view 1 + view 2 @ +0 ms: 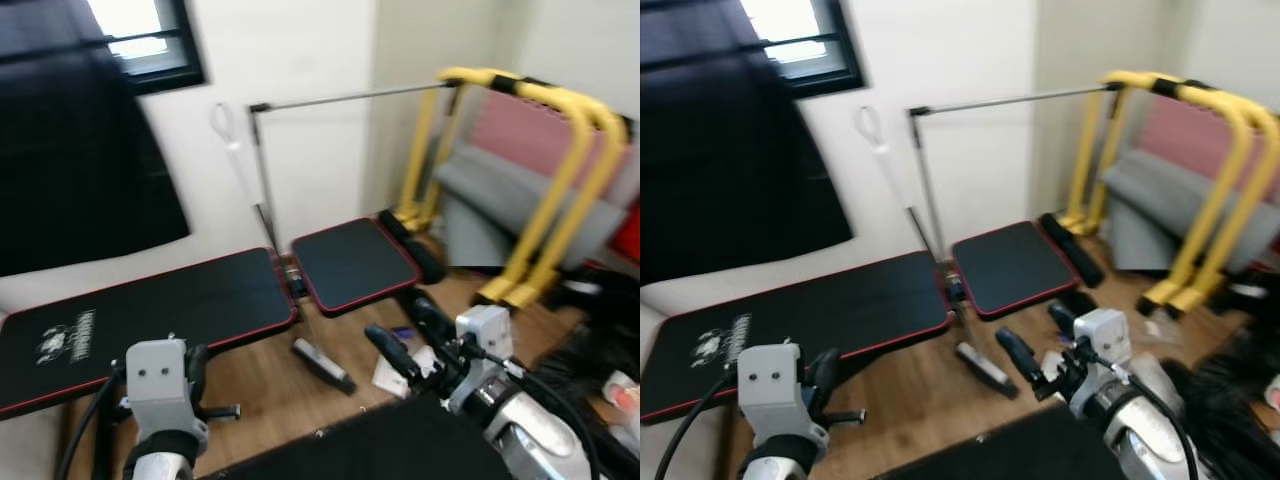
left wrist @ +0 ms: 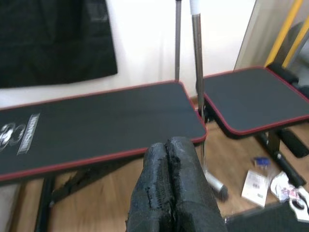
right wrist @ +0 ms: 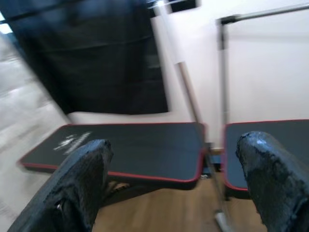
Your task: Sweep floor
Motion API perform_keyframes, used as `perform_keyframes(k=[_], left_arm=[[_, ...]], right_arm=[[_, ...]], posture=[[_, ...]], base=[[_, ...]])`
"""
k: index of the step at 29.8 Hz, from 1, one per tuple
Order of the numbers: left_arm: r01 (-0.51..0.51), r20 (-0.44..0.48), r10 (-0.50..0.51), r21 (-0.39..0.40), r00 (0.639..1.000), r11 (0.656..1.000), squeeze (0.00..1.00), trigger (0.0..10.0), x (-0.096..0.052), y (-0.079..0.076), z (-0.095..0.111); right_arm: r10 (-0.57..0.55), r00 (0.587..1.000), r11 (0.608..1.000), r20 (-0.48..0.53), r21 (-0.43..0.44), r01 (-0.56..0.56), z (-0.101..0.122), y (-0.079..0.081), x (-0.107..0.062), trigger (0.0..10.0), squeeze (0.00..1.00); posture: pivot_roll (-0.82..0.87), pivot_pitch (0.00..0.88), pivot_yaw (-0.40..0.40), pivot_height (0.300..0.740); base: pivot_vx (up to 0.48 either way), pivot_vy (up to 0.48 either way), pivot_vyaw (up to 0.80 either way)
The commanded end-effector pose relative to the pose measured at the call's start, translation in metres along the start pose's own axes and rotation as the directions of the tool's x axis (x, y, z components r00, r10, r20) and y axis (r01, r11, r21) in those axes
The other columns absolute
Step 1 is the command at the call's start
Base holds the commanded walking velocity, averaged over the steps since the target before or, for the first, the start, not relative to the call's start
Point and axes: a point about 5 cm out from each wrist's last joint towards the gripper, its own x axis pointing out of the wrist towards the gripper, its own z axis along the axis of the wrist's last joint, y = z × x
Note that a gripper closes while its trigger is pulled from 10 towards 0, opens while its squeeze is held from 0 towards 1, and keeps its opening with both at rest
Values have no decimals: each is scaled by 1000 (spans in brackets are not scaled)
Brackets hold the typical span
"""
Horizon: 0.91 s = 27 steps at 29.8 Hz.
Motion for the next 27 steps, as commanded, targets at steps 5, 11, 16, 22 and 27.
perform_keyframes(k=[5,11,16,22,27], left_arm=[[-10,-23,10,-10,1000,1000,0,10000,2,0,-3],[-3,-36,2,-26,999,1000,0,10000,3,2,-5],[5,-51,-7,-48,999,999,0,10000,4,2,-7],[13,-50,-16,-63,999,998,0,10000,5,2,-8],[19,-48,-23,-71,999,997,0,10000,6,2,-8]], right_arm=[[-5,1000,1000,2,11,5,1,0,0,10000,0],[-21,1000,1000,-12,14,21,-1,-1,0,10000,0],[-34,999,999,-21,27,35,-3,-2,1,10000,0],[-44,999,999,-25,30,45,-6,-3,1,10000,0],[-50,998,998,-32,25,51,-10,-7,2,10000,0]], posture=[[-147,0,-12,740],[-142,0,-13,740],[-141,0,-12,740],[-141,0,-12,740],[-141,0,-11,740]], base=[[0,0,790],[0,0,540],[0,0,0],[0,0,0],[0,0,0]])
